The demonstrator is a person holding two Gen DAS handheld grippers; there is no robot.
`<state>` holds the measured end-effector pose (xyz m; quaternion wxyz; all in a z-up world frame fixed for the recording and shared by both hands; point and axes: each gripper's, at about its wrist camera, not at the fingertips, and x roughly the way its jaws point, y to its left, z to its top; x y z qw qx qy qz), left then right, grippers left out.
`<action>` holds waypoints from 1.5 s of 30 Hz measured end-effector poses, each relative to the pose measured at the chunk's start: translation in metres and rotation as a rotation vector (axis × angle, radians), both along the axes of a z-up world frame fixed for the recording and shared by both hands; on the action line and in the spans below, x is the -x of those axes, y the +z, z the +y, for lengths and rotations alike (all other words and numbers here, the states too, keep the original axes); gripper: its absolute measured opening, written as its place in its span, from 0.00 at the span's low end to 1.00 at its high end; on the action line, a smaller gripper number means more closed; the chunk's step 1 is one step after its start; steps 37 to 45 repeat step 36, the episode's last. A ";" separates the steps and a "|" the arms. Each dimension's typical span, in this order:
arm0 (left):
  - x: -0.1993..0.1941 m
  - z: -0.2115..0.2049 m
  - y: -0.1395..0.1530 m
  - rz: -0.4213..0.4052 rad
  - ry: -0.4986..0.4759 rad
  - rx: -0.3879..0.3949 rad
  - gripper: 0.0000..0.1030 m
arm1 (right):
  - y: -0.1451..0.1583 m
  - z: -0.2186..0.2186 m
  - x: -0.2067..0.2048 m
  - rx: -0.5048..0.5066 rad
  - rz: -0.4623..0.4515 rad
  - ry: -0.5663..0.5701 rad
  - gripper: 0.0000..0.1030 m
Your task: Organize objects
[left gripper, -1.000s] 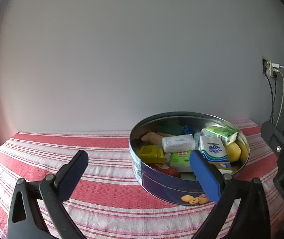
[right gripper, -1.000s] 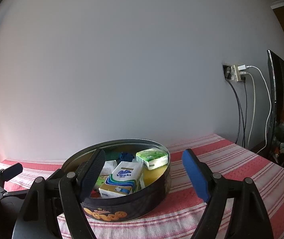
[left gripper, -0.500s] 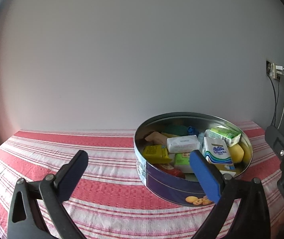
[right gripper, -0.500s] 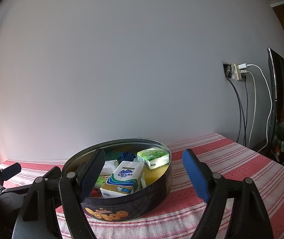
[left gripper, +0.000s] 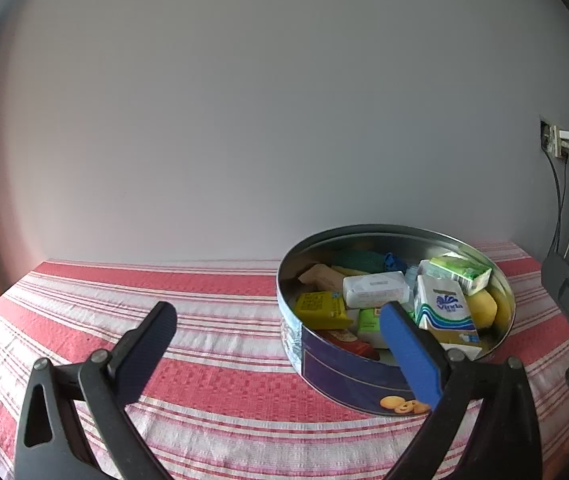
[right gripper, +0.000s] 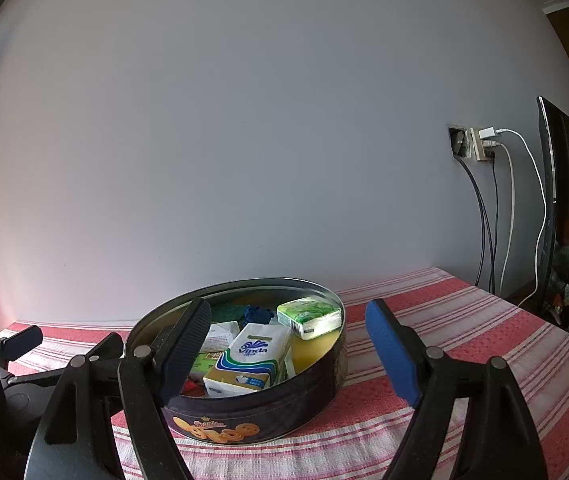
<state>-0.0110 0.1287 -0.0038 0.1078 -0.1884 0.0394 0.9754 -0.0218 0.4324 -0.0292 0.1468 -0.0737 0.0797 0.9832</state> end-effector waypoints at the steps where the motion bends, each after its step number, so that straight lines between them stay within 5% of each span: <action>1: 0.000 -0.001 0.000 -0.001 -0.002 -0.001 1.00 | 0.000 0.000 0.000 0.000 -0.001 0.001 0.79; 45: 0.009 -0.008 -0.001 -0.046 -0.001 -0.069 1.00 | -0.002 -0.001 0.001 -0.024 -0.013 0.017 0.79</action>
